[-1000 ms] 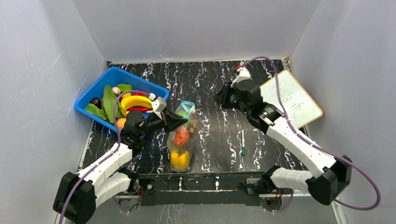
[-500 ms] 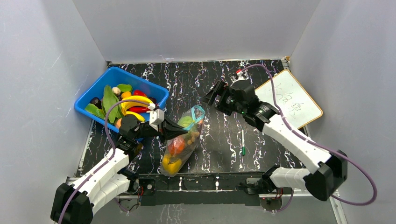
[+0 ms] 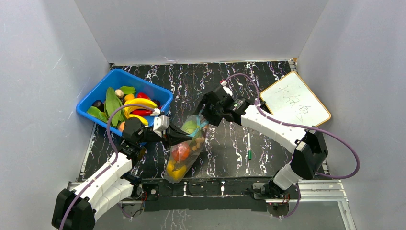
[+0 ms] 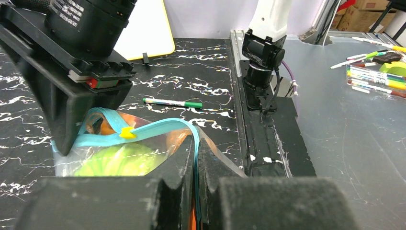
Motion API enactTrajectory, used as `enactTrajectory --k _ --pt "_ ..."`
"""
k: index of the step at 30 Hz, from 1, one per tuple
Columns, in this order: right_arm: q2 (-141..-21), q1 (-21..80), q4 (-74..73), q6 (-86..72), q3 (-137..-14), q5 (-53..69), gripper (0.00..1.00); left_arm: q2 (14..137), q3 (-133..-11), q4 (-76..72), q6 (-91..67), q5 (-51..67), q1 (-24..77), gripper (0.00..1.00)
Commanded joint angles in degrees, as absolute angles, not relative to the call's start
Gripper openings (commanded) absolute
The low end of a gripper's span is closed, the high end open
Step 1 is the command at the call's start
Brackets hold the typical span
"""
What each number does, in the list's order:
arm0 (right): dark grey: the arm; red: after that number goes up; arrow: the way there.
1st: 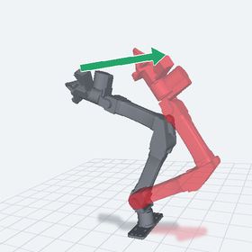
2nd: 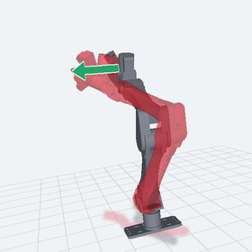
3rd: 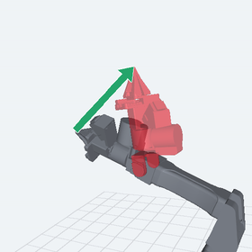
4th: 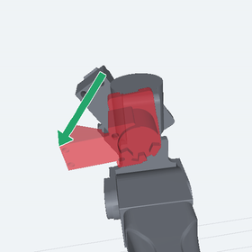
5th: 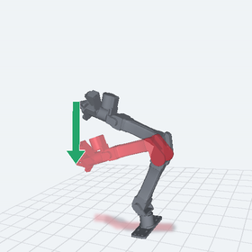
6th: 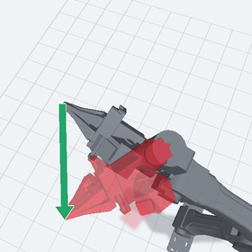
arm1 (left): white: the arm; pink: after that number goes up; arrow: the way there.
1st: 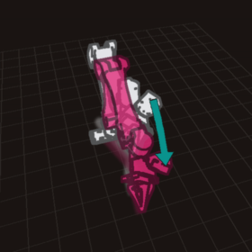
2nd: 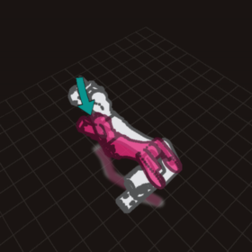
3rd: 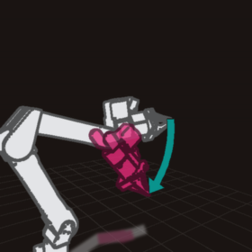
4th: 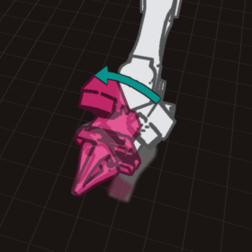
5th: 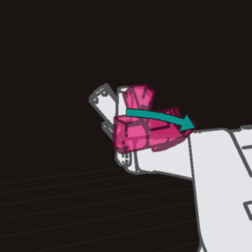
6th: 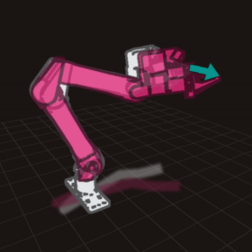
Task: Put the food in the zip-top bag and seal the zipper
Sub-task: Zip the zipper food storage bag at the center of the board.
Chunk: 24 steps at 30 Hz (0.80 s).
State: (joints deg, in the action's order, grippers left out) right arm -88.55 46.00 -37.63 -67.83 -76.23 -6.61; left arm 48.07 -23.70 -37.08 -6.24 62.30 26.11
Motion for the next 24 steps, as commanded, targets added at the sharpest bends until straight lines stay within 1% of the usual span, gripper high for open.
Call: enactTrajectory --k 1,2,3,5,7,10,12,13,16,18,19,22,24 --pt "-86.7 45.8 -35.1 -66.7 -76.6 -11.8 0.14 46.3 -25.5 -37.0 -3.1 63.7 26.4 0.0" --pt "-86.1 45.8 -33.9 -65.8 -76.2 -11.8 0.02 46.0 -25.5 -37.0 -3.0 63.6 26.4 0.0" --pt "-85.4 45.8 -32.5 -64.1 -75.8 -11.9 0.0 45.8 -25.6 -37.0 -2.9 63.4 26.4 0.0" --pt "-81.9 45.8 -27.9 -61.8 -74.0 -12.4 0.0 45.3 -25.7 -36.3 -2.6 62.5 26.4 0.0" --pt "-78.2 45.8 -18.3 -58.1 -71.5 -12.4 0.0 45.1 -26.4 -35.2 -1.7 61.3 26.4 0.0" --pt "-72.3 45.9 -5.9 -48.3 -71.5 -14.9 0.0 45.0 -28.5 -32.8 1.5 56.9 26.4 0.0" --pt "-67.1 45.9 4.0 -43.9 -67.3 -16.3 0.0 44.8 -30.3 -31.4 3.6 54.0 26.4 0.0" --pt "-65.2 45.9 6.1 -42.4 -65.9 -17.2 0.0 44.6 -30.8 -31.5 3.9 52.2 26.4 0.0" --pt "-62.9 45.9 3.3 -40.0 -62.9 -16.8 0.0 44.9 -30.5 -33.4 3.2 50.7 26.4 0.01" --pt "-62.4 45.9 5.0 -39.8 -57.2 -12.7 0.0 47.1 -28.7 -36.9 -1.1 52.5 26.4 0.08" --pt "-62.5 45.9 7.0 -39.5 -53.9 -9.7 0.0 48.1 -27.3 -39.4 -3.4 54.1 26.5 0.14" --pt "-63.5 45.9 7.9 -37.3 -49.8 -6.1 0.0 48.5 -23.9 -45.6 -10.8 53.9 26.7 0.39" --pt "-63.4 45.9 6.6 -35.9 -50.2 -6.2 0.0 46.4 -26.2 -39.4 -11.3 50.1 26.7 0.51"
